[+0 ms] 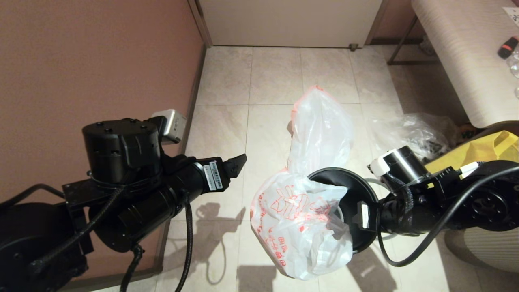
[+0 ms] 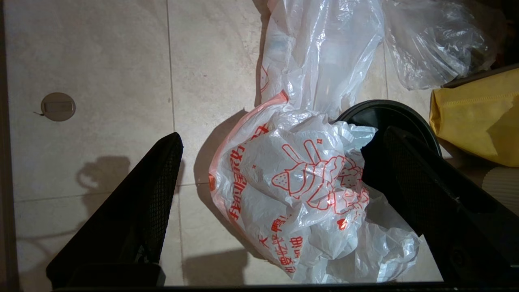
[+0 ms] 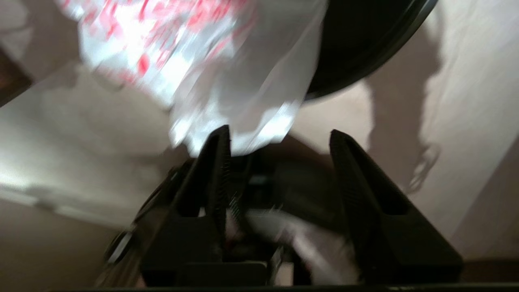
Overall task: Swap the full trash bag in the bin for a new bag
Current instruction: Put the new garbage bag on the trash can
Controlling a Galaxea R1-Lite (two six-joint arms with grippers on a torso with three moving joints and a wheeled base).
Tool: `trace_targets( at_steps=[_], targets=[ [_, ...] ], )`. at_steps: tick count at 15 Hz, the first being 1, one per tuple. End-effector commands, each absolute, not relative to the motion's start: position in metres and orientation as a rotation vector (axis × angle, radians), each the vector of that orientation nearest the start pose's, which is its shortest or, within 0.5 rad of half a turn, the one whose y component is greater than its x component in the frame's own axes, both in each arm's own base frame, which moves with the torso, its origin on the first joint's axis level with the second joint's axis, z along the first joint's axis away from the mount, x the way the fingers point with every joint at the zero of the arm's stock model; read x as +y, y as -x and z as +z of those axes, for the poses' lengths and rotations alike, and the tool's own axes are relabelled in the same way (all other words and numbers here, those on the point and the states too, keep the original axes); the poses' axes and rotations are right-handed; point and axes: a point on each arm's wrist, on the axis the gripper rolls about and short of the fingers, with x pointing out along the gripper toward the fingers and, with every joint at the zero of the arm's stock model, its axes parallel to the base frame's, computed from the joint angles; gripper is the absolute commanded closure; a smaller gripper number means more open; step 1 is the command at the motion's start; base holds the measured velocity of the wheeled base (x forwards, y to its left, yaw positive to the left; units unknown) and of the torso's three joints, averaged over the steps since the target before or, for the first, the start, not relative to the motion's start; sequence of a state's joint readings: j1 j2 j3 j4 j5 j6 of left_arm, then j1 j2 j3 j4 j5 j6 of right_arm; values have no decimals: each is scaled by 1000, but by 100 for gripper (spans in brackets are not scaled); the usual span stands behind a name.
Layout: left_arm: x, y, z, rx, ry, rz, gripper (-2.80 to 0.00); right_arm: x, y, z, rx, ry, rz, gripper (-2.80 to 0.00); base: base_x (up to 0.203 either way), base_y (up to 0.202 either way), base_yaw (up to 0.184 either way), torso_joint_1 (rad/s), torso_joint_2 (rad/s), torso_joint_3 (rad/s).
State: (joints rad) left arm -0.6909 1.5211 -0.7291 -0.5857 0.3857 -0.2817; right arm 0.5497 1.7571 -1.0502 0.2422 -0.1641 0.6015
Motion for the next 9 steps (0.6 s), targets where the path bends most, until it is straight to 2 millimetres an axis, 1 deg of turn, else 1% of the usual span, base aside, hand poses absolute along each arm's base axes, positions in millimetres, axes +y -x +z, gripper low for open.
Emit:
trace_targets(
  at_steps=[1, 3, 4, 5, 7, 9],
  targets=[
    [-159, -206, 208, 215, 175, -273, -280, 159, -237, 169, 1035, -265, 91, -280, 0, 0, 0, 0, 0, 0],
    [-158, -205, 211, 205, 181, -274, -280, 169, -243, 150, 1141, -235, 69, -280, 0, 0, 0, 0, 0, 0],
    [-157, -204, 212, 203, 181, -273, -280, 175, -246, 142, 1167, -221, 65, -280, 0, 0, 0, 0, 0, 0],
    [-157, -205, 211, 204, 180, -271, -280, 181, -248, 141, 1171, -216, 75, -280, 0, 0, 0, 0, 0, 0],
    [-158, -205, 210, 208, 180, -270, -280, 197, -252, 145, 1155, -220, 116, -280, 0, 0, 0, 0, 0, 0],
    [-158, -207, 209, 214, 176, -271, -280, 212, -257, 140, 1162, -204, 139, -280, 0, 0, 0, 0, 0, 0]
  ],
)
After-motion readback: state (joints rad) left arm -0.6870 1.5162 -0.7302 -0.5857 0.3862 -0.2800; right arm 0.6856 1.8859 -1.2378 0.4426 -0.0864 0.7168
